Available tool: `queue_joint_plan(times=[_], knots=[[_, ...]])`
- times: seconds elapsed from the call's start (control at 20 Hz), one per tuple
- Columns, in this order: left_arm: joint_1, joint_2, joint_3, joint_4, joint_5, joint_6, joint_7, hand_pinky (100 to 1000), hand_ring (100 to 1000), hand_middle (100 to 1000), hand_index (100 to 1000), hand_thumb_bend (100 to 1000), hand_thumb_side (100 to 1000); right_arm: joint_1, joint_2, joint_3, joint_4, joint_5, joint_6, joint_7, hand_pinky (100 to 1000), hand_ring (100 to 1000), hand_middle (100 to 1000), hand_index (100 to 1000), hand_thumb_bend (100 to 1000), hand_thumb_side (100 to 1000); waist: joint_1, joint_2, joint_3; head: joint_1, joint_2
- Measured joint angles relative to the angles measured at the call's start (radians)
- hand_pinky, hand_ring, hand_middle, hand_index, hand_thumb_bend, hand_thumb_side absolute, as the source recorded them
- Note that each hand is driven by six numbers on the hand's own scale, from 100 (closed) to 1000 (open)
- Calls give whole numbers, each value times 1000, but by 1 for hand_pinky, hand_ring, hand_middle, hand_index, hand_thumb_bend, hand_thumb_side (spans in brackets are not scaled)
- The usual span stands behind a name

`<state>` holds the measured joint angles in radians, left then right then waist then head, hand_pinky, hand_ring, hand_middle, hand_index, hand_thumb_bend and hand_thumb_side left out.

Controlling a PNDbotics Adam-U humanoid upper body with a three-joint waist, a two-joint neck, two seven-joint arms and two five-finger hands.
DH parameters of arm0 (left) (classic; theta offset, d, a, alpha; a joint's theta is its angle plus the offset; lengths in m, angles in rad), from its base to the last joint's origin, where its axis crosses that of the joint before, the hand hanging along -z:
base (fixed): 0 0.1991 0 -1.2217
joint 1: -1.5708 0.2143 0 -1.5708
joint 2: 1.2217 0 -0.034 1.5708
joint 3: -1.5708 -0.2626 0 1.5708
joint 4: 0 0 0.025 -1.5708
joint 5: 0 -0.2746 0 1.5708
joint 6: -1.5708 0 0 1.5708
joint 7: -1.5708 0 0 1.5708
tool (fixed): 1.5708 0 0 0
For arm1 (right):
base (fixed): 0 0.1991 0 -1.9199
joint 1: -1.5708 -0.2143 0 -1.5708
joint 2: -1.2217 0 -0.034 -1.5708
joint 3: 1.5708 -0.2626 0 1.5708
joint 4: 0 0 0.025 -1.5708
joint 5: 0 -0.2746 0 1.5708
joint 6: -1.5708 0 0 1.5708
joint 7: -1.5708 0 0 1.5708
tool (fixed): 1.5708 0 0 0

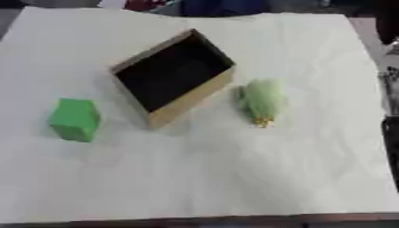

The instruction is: Pick up objects on the table and place them in the box.

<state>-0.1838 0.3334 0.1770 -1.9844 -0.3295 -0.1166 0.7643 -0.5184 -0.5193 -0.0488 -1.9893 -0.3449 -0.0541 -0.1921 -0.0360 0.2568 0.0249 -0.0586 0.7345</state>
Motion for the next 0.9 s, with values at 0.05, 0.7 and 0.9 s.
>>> queue_joint_plan(times=[0.05, 0.7, 0.9], knots=[[0, 0, 0, 0, 0, 0, 0, 555, 599, 563, 805, 326, 1000, 0, 0, 0, 0, 0, 0, 0, 909, 782, 612, 922, 100, 1000, 0, -1, 0, 0, 0], [1, 0, 0, 0, 0, -1, -1, 555, 599, 562, 804, 325, 1000, -12, -19, 8, 0, 65, 11, 41, 892, 815, 668, 900, 100, 1000, 2, -9, -13, 5, 4], [6, 0, 0, 0, 0, -1, -2, 554, 598, 562, 804, 325, 1000, -65, -88, 44, 0, 123, 2, 88, 871, 838, 728, 870, 100, 1000, -3, -10, -19, 9, 6]])
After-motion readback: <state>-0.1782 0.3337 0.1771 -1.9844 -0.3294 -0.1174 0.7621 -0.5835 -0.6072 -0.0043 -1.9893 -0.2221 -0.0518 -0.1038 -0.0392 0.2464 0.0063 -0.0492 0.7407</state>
